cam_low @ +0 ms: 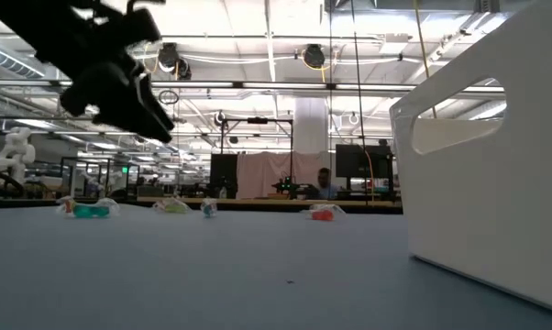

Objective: Sort candy
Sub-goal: Put the orange gummy into the blue bin, then put the blue gummy into the blue bin

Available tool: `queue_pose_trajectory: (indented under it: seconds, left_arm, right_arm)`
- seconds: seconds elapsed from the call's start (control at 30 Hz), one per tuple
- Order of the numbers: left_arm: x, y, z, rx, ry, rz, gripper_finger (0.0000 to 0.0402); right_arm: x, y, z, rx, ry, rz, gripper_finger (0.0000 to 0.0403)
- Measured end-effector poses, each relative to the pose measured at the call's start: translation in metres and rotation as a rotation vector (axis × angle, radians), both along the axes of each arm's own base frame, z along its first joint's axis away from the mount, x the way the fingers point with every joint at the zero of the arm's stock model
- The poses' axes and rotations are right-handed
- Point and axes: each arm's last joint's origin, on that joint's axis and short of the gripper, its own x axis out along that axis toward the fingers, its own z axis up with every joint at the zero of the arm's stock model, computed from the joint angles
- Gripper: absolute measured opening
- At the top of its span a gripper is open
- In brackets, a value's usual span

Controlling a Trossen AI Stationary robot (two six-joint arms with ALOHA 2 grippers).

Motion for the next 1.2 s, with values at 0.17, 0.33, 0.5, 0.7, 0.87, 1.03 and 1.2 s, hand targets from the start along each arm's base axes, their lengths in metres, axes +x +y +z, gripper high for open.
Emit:
queue_pose_trajectory:
  seconds: [0.17,0.33,0.5,0.7,0.87,1.03,1.2]
  left_arm:
    - [-0.004,0.008,-0.012,-0.026,0.04,0.021,0.0305]
    - [-0.004,0.009,-0.012,-0.054,0.024,0.044,0.0305]
    - [-0.004,0.008,-0.013,-0.08,0.021,0.047,0.0305]
    - [-0.004,0.008,-0.013,-0.09,0.024,0.041,0.0305]
    - [-0.004,0.007,-0.013,-0.125,0.039,0.017,0.0305]
    - [-0.004,0.007,-0.013,-0.126,0.041,0.017,0.0305]
    - [-0.006,0.013,-0.014,-0.069,0.074,0.045,0.0305]
  right_arm:
    - [-0.014,0.012,-0.006,-0.03,-0.016,0.134,0.005]
    - [-0.027,0.024,-0.017,-0.059,-0.001,0.188,0.005]
    - [-0.034,0.036,-0.033,-0.089,0.048,0.215,0.0054]
    - [-0.035,0.04,-0.04,-0.081,0.118,0.185,0.009]
    - [-0.03,0.037,-0.038,-0.051,0.165,0.125,0.0127]
    - [-0.016,0.021,-0.021,-0.046,0.077,-0.016,0.0128]
    - [0.003,0.0,-0.003,-0.088,-0.132,-0.119,0.0117]
